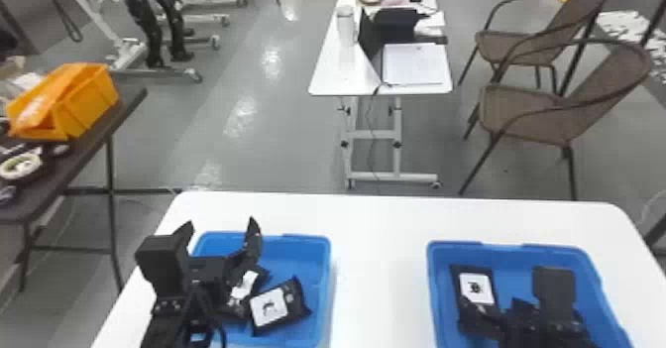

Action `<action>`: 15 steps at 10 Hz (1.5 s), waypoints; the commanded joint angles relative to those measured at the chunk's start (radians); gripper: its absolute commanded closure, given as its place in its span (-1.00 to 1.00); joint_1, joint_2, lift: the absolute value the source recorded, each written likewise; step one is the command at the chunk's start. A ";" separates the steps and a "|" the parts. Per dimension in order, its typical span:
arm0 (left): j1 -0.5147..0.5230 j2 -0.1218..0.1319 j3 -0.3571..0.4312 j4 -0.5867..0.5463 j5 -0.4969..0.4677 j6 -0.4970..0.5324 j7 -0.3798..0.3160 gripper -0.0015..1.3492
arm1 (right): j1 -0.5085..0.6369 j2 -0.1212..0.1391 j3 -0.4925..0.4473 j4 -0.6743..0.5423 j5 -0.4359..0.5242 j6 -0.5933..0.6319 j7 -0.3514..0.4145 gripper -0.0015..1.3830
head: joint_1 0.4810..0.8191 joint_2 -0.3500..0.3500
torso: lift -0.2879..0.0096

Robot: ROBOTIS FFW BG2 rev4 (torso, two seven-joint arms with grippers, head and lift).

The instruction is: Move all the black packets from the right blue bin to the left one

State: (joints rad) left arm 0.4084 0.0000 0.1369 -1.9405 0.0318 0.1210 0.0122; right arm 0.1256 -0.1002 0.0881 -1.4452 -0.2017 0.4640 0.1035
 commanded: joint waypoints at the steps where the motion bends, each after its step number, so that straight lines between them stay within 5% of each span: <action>1: 0.000 -0.003 -0.002 0.000 -0.003 -0.001 0.000 -0.90 | -0.031 -0.007 0.030 0.037 -0.010 0.005 -0.021 -0.72 | 0.27 0.42 | 0.94; 4: -0.002 -0.003 -0.005 0.000 -0.001 0.005 -0.005 -0.90 | -0.087 -0.012 0.064 0.120 -0.056 0.033 -0.021 -0.63 | 0.27 0.46 | 0.94; 5: 0.000 -0.003 -0.003 0.000 0.000 0.006 -0.006 -0.90 | -0.098 -0.012 0.064 0.146 -0.071 0.038 -0.010 -0.29 | 0.27 0.48 | 0.94; 7: 0.000 -0.003 0.003 0.011 0.030 0.000 -0.006 -0.89 | -0.081 -0.016 0.062 0.117 -0.068 0.024 0.007 0.78 | 0.27 0.49 | 0.94; 11: -0.002 -0.003 0.007 0.014 0.079 0.011 -0.006 -0.89 | 0.009 -0.029 0.018 -0.027 -0.100 -0.007 -0.005 0.81 | 0.27 0.49 | 0.94; 15: -0.014 -0.003 0.050 -0.012 0.284 0.078 -0.018 -0.89 | 0.164 -0.055 -0.080 -0.382 -0.091 0.024 0.022 0.81 | 0.27 0.38 | 0.94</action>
State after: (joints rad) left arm 0.3952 0.0000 0.1789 -1.9469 0.2860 0.1786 -0.0053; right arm 0.2803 -0.1494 0.0121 -1.7795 -0.2934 0.4856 0.1424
